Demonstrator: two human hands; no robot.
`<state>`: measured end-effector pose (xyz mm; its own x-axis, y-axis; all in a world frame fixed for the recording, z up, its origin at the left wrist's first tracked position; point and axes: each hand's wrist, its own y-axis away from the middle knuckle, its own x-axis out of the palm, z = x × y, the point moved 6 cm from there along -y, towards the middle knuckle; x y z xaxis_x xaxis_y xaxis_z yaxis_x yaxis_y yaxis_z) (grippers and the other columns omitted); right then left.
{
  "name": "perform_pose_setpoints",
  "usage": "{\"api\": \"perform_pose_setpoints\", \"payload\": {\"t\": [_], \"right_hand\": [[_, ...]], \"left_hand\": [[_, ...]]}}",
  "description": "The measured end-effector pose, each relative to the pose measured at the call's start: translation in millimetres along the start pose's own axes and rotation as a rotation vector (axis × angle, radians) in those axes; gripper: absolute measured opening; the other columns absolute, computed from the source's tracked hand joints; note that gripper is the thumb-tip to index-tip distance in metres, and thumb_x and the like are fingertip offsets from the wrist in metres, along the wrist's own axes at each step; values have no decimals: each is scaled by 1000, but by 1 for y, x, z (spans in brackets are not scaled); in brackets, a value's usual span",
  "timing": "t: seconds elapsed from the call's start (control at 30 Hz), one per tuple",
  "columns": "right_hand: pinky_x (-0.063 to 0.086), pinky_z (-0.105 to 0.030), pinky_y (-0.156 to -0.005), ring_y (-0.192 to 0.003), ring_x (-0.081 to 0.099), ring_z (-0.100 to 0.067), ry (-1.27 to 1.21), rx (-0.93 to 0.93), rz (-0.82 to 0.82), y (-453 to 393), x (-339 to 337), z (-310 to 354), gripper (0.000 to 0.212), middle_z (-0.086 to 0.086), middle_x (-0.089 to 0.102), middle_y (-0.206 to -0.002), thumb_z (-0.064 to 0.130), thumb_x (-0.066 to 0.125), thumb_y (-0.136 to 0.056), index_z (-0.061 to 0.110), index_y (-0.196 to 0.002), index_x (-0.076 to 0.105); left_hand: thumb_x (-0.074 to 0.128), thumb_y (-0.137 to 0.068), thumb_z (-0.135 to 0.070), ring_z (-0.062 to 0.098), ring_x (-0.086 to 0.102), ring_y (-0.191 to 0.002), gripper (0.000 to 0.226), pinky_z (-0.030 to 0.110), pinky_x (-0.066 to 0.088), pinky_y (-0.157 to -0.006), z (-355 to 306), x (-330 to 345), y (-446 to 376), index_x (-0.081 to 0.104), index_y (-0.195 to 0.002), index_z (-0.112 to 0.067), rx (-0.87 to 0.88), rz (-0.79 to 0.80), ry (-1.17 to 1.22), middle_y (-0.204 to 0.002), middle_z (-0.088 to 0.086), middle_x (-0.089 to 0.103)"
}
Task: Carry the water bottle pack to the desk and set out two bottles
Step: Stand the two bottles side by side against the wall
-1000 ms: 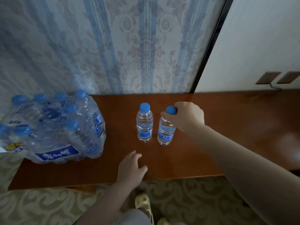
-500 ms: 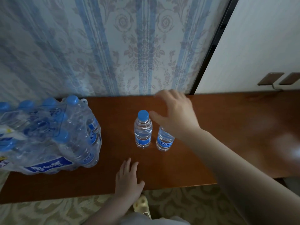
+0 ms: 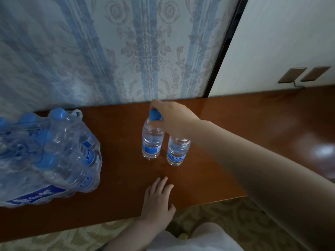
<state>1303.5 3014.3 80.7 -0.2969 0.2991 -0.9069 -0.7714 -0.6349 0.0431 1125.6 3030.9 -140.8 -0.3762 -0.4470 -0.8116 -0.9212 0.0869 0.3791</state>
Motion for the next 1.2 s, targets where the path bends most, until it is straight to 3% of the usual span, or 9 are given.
{"api": "perform_pose_setpoints", "payload": {"t": [0.13,0.33,0.53,0.8,1.03,1.2], "right_hand": [[46,-34,-57,-71,58,-21,-191,142,-203,11,-43,-41,32,-1,59,-85,40,64,-86,19,-106,49],[48,-37,-64,-77,58,-23,-232,233,-368,32,-96,-116,32,-3,62,-90,39,68,-84,18,-100,51],[43,-34,-67,-82,56,-24,-65,295,-286,50,-118,-211,36,-6,62,-100,37,65,-86,13,-109,54],[48,-32,-64,-81,60,-21,-160,339,-190,63,-129,-338,35,-3,62,-96,40,67,-84,18,-108,53],[37,-23,-49,-69,54,-13,-159,246,-182,31,-145,-385,32,0,59,-89,40,67,-84,18,-104,53],[37,-25,-49,-75,56,-20,-171,239,-156,-5,-154,-395,42,-2,59,-92,42,71,-79,13,-104,56]], "left_hand": [[46,-92,-33,14,-4,-149,61,39,5,-122,-18,4,-10,24,-148,-31,64,46,7,-163,-10,4],[45,-90,-34,12,-3,-148,62,35,6,-120,-57,16,-37,25,-148,-30,128,62,-23,-162,-10,6],[47,-92,-35,14,2,-148,59,36,7,-120,-128,25,-96,27,-147,-31,55,-33,7,-162,-9,11],[39,-97,-46,15,-3,-149,61,48,2,-120,-195,33,-179,18,-151,-31,-222,-190,43,-164,-8,5],[32,-95,-54,19,-14,-148,69,58,-4,-115,-211,47,-208,-1,-152,-33,-424,-253,24,-164,-5,-9],[32,-95,-53,15,-15,-148,69,56,-5,-116,-211,47,-205,0,-153,-34,-439,-263,29,-163,-8,-10]]}}
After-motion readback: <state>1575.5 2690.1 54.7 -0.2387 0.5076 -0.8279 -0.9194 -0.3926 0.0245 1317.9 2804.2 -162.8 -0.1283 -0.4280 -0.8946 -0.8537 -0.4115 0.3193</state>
